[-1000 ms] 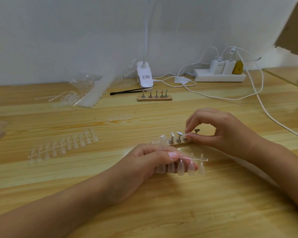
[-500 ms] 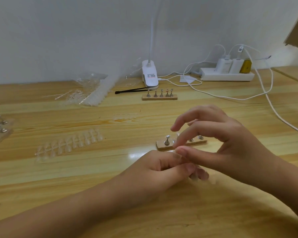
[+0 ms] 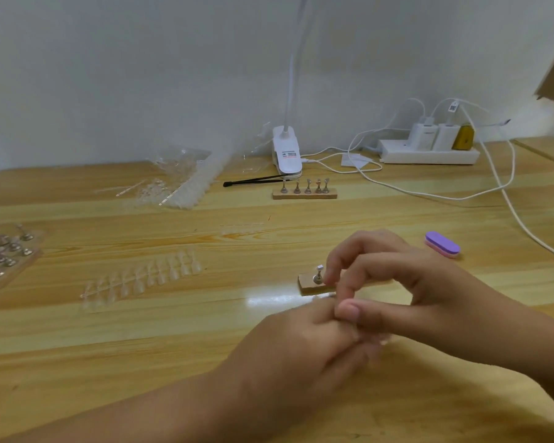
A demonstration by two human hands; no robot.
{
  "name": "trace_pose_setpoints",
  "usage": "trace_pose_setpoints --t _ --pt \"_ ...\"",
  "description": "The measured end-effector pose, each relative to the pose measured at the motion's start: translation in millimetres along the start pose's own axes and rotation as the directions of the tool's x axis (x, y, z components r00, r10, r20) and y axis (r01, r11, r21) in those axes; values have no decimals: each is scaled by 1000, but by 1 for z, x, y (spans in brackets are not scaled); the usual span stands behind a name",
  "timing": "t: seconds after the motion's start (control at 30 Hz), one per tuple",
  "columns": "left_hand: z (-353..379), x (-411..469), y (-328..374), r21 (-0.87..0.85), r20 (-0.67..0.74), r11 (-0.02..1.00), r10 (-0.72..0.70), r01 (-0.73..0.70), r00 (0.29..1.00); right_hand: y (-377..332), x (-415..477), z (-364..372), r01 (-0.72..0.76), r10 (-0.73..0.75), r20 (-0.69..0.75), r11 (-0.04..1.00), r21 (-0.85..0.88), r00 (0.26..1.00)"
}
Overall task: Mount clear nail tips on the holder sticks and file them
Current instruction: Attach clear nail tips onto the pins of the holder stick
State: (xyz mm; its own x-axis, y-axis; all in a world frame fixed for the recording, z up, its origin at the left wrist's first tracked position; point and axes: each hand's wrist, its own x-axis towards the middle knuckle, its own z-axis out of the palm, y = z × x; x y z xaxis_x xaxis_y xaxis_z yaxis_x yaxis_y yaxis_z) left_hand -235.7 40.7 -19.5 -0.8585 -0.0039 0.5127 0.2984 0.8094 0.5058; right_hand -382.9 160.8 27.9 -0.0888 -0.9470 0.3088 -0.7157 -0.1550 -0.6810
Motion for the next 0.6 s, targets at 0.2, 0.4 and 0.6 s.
trace_pose_setpoints --t 0.2,0.4,0.6 --pt "-22 9 -10 94 -185 992 104 -88 977 -9 3 -14 0 58 -166 943 334 984" --pt "-59 22 -62 -144 -224 921 -386 361 895 8 7 -21 -124 221 -345 952 281 912" --pt "-58 29 -70 -139 -126 803 -595 580 794 15 7 -10 -150 271 -375 935 320 886"
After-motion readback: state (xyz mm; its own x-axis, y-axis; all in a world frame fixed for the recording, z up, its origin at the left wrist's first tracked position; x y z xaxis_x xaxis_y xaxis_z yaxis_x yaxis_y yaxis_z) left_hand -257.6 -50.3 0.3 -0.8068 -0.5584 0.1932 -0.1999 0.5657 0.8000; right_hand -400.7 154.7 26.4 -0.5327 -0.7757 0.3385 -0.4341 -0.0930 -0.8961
